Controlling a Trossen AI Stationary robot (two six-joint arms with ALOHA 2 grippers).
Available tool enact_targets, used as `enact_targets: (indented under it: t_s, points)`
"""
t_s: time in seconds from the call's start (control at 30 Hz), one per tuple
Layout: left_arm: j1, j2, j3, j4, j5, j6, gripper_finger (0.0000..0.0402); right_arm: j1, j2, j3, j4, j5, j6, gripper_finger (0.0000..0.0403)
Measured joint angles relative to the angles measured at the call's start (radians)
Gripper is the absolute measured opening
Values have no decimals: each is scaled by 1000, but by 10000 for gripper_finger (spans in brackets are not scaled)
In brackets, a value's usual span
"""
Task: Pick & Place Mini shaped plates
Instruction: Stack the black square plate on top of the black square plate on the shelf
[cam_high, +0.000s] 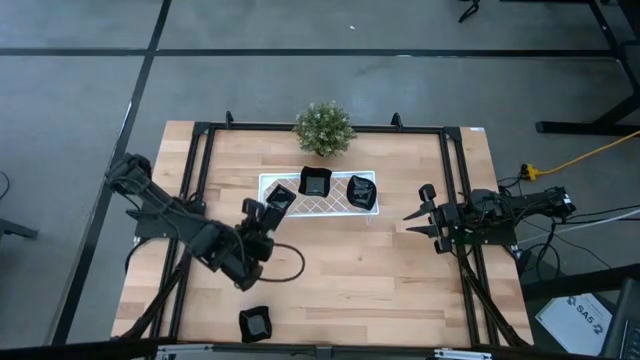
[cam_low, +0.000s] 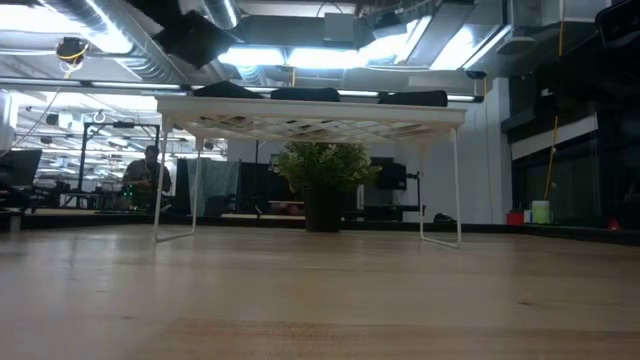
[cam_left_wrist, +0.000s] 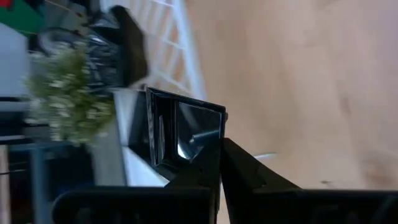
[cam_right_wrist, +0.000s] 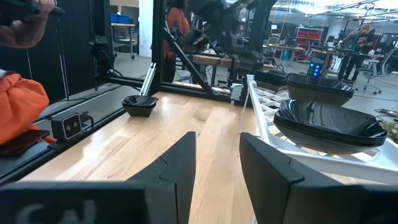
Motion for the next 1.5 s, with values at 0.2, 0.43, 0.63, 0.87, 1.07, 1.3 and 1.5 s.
enact_targets:
  t_s: [0.2,0.43,0.63,0.87,1.07,1.3,1.5]
  points:
    - [53,-16,0,2,-61,112,3,0,0,0,0,0,0,124]
    - [121,-19,0,3,-51,228,3,0,0,0,0,0,0,124]
    - [180,-18,-6,3,-40,287,3,0,0,0,0,0,0,124]
    - [221,-16,-6,2,-28,322,3,0,0,0,0,0,0,124]
    - [226,22,-7,14,-17,368,3,0,0,0,0,0,0,124]
    - [236,33,-7,26,-8,382,3,0,0,0,0,0,0,124]
    - [249,41,-7,20,-7,382,3,0,0,0,0,0,0,124]
